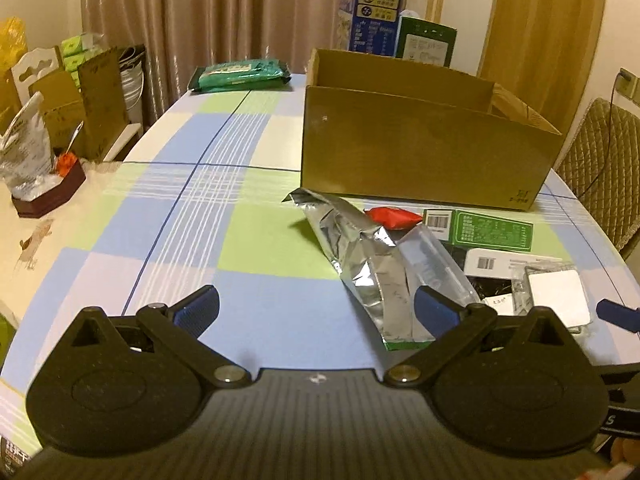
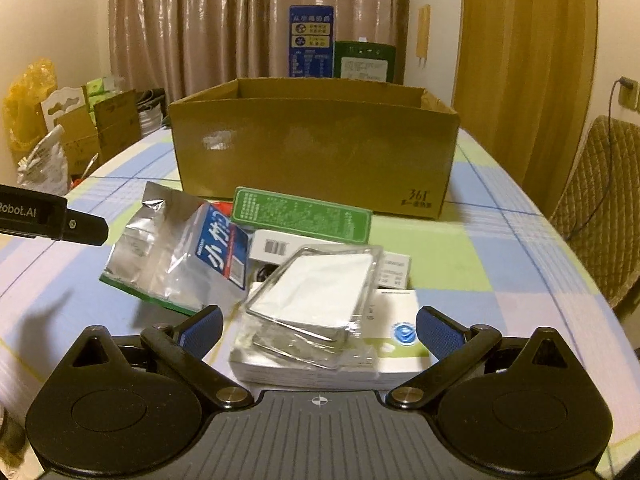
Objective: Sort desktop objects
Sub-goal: 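Move both tools back toward the items on the table, then grasp the clear plastic case with the right gripper while the left grasps the blue toothpick box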
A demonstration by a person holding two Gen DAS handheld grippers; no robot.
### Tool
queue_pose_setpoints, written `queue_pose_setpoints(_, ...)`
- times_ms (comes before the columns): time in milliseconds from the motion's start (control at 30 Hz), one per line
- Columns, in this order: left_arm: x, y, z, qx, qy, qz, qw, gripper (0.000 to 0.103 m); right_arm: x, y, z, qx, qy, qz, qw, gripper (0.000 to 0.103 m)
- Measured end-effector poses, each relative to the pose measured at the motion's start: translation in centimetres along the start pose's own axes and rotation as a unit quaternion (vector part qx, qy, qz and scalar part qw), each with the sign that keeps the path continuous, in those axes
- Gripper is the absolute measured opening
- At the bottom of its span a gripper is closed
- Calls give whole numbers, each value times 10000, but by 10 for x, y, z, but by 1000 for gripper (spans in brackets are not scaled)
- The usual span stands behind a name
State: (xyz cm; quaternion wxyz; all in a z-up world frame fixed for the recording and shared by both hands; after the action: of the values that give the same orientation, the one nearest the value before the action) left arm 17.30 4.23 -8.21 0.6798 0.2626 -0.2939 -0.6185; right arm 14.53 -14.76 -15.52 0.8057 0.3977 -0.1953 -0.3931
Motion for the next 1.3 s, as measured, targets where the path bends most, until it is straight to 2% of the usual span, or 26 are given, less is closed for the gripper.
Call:
queue_pose_setpoints(167,1,0,-1,-7,-62,18,10000,102,-5,0,-6,-33,27,-14,10000,95)
queue_pose_setpoints(500,12,0,-8,-48,-256,17,9997,102,-6,-1,-16,-103,18,-91,9999,76)
queue_pose_setpoints(833,31,6,-8,89,-374,-255,9989,102,1,0,-14,-109,-34,-131,9998,58)
queue_pose_setpoints(1067,44,12,-4,260,-460,-463,9975,101,11,0,-9,-83,-104,-202,9997,56)
queue_pose_setpoints(1300,63,17,0,454,-550,-735,9947,101,36,3,-1,11,-370,-439,9983,55)
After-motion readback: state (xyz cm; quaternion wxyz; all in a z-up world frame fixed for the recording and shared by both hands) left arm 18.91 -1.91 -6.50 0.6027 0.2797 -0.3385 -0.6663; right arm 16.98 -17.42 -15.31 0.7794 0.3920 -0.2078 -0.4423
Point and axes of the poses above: each gripper's, at about its wrist camera, not at the fingertips, and z roughly against the way its jaws point, x to its right, y to its top, the point moved 7 cm from there along -z, roughly the way its jaws point, and after that the axes turned 1 degree about -x, right-handed, at the moved point
